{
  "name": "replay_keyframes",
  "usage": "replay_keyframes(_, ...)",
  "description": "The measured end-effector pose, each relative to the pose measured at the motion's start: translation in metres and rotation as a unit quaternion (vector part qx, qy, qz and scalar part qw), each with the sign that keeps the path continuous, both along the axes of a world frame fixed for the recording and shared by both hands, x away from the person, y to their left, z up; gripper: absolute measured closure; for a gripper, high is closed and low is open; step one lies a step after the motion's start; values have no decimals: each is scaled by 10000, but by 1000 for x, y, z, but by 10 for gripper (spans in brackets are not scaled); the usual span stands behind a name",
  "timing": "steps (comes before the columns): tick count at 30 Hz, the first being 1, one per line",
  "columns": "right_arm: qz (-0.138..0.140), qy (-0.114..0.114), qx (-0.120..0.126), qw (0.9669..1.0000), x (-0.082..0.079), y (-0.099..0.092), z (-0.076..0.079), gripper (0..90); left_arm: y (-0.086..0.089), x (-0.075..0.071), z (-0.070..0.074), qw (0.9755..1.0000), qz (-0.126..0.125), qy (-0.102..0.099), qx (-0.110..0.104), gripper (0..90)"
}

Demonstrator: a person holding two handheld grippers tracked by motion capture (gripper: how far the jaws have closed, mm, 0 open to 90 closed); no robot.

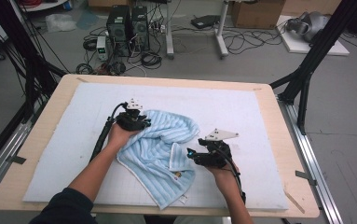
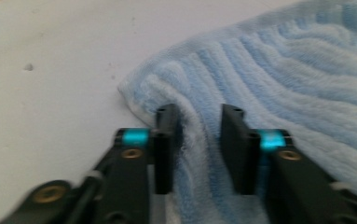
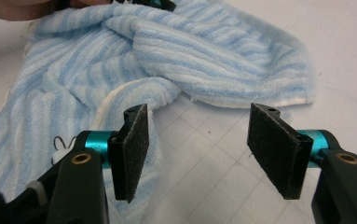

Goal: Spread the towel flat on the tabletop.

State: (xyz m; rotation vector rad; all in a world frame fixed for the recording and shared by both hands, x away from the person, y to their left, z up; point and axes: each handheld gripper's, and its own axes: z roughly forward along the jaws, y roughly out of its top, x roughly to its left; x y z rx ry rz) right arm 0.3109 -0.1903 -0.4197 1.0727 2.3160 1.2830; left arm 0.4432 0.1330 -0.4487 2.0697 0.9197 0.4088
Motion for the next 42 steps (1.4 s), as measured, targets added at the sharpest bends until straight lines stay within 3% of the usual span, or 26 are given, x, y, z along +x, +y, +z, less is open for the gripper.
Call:
replay_keyframes(1,4,6,-13,10000,0,0,0,382,0,1,0,10000,-2,-1,8,825)
replay_keyframes(4,27,19,-34,10000,0,2,-2,382,6,5,1,9997,205,-52,-150,849)
replay_keyframes(6,29,26,-25,10000,0,3,-3,382,18,9,2,9982,487,-83,-354,849)
replay_keyframes(8,24,50,-35,10000,0,3,-4,382,31,13,4,9952,831,-186,-491,850)
replay_keyframes(12,-19,95,-21,10000,1,2,-7,382,61,21,7,9884,1365,-401,-535,854)
replay_keyframes(15,-45,96,-43,9999,2,1,-8,382,87,24,5,9817,1738,-316,-713,854)
replay_keyframes(17,-93,96,-52,9999,2,1,-9,382,100,24,4,9759,1957,-296,-917,840)
replay_keyframes(18,-105,98,-49,9999,2,1,-9,382,105,23,4,9731,2038,-288,-1033,811)
replay_keyframes(19,-115,88,-45,9999,2,1,-9,382,109,23,4,9695,2148,-174,-1164,696)
replay_keyframes(20,-147,89,-33,9998,3,1,-9,382,111,22,5,9684,2181,-101,-1205,574)
replay_keyframes(22,-181,85,-8,9998,3,2,-9,382,115,19,7,9699,2091,7,-1251,502)
replay_keyframes(24,-183,42,54,9998,3,5,-7,392,116,15,9,9703,2025,-45,-1320,439)
replay_keyframes(25,-185,24,89,9998,3,7,-7,398,116,10,10,9711,1985,-163,-1311,440)
replay_keyframes(30,1,69,207,9998,8,25,-3,437,113,-3,10,9769,1701,-233,-1275,429)
replay_keyframes(33,324,104,230,9992,12,46,-4,437,111,-9,10,9788,1615,-257,-1233,431)
replay_keyframes(35,460,144,11,9988,16,60,-7,431,110,-11,10,9796,1586,-250,-1210,430)
replay_keyframes(36,452,158,-240,9986,18,65,-10,449,110,-13,10,9799,1578,-253,-1190,430)
replay_keyframes(37,391,165,-508,9978,21,68,-14,494,110,-14,10,9799,1576,-251,-1197,430)
replay_keyframes(39,264,275,-982,9944,24,64,-19,683,109,-16,10,9807,1544,-199,-1181,429)
replay_keyframes(42,155,142,-1339,9908,21,51,-18,765,108,-19,11,9833,1417,-197,-1127,425)
